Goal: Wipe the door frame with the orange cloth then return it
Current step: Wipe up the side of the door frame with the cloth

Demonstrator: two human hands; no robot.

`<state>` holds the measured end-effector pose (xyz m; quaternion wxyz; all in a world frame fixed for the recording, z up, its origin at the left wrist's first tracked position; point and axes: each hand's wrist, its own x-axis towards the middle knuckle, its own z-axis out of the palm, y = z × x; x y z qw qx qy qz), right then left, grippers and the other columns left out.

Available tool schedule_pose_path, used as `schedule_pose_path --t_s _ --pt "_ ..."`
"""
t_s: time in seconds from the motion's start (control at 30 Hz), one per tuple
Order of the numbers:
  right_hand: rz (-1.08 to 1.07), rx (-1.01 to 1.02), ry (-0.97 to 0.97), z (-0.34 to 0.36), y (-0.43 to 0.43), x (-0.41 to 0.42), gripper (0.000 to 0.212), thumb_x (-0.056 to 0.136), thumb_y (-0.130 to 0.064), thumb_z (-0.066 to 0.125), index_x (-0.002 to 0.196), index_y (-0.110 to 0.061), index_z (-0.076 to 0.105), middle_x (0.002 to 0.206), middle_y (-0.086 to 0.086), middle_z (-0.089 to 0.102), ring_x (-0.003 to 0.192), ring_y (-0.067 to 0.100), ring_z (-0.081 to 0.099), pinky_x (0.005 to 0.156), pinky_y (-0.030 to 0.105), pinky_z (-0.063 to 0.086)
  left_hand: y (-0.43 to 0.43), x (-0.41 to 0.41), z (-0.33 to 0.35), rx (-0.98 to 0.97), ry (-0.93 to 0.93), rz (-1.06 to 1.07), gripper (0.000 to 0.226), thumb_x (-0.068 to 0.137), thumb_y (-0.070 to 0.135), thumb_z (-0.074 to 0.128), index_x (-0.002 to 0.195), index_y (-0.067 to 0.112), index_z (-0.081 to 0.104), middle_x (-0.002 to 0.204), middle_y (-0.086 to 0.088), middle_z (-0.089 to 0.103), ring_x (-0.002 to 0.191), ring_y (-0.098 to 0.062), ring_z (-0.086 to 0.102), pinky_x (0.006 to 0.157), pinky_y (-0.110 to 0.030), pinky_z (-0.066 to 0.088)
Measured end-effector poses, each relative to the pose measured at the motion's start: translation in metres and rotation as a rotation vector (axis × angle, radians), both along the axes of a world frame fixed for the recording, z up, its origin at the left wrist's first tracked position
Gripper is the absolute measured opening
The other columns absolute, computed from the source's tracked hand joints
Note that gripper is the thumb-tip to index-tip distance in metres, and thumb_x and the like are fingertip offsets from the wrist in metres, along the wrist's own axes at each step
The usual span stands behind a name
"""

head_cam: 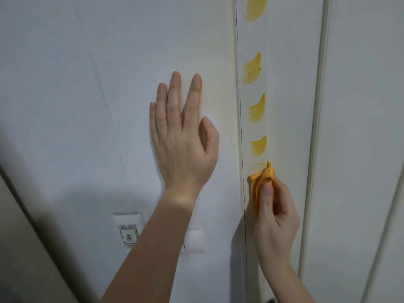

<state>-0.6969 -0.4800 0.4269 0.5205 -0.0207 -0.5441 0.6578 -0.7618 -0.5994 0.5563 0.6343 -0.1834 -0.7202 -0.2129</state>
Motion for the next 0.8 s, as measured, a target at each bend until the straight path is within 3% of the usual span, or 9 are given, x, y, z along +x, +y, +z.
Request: schedule_pose_path --t_s 0.13,0.3,0.47,0.63,0.73,0.8 --pt "0.028 -0.05 0.051 0.02 -0.002 -0.004 0.038 0.096 -0.016 0.075 0.134 -0.017 0.07 0.123 -0.007 0.077 0.117 0.006 0.071 0.097 0.021 0.056 -0.001 0.001 0.001 -0.01 0.001 0.014 0.06 0.112 0.032 0.037 0.17 0.02 0.032 0.18 -0.01 0.025 0.168 -0.03 0.017 0.136 -0.052 0.017" --pt "0.049 -0.037 0.061 0.029 0.01 -0.004 0.029 0.099 -0.016 0.068 0.127 -0.01 0.071 0.111 -0.007 0.079 0.104 0.003 0.074 0.087 0.015 0.055 -0.002 -0.001 0.0 -0.016 -0.002 0.021 0.061 0.112 0.033 0.039 0.171 0.021 0.032 0.18 -0.01 0.024 0.169 -0.03 0.016 0.136 -0.052 0.016" --pt "0.023 -0.038 0.055 0.029 -0.006 0.0 0.045 0.091 -0.011 0.08 0.133 -0.022 0.069 0.125 -0.006 0.076 0.121 0.01 0.071 0.101 0.031 0.057 -0.003 -0.001 0.0 -0.02 -0.002 0.028 0.061 0.112 0.033 0.039 0.171 0.022 0.031 0.18 -0.009 0.023 0.169 -0.029 0.015 0.136 -0.052 0.016" --pt "0.083 -0.016 0.101 0.068 0.009 -0.004 0.034 0.098 -0.017 0.073 0.131 -0.015 0.067 0.115 -0.005 0.08 0.112 0.005 0.074 0.095 0.019 0.056 -0.002 -0.001 0.0 -0.011 0.006 0.03 0.061 0.111 0.032 0.041 0.17 0.022 0.033 0.179 -0.008 0.026 0.169 -0.029 0.017 0.136 -0.051 0.017" --pt "0.053 -0.011 0.045 0.053 0.007 0.0 0.03 0.099 -0.019 0.071 0.129 -0.016 0.069 0.113 -0.006 0.079 0.11 0.007 0.074 0.094 0.02 0.057 -0.003 0.0 0.0 -0.008 0.006 0.024 0.061 0.11 0.032 0.042 0.17 0.022 0.033 0.179 -0.008 0.026 0.168 -0.029 0.017 0.136 -0.05 0.017" --pt "0.041 0.0 0.024 0.045 -0.002 0.003 0.039 0.095 -0.014 0.077 0.132 -0.019 0.068 0.121 -0.008 0.077 0.116 0.007 0.072 0.097 0.022 0.057 -0.003 0.0 0.0 -0.011 0.0 0.031 0.062 0.11 0.033 0.043 0.171 0.023 0.032 0.18 -0.008 0.025 0.169 -0.028 0.017 0.136 -0.05 0.017"
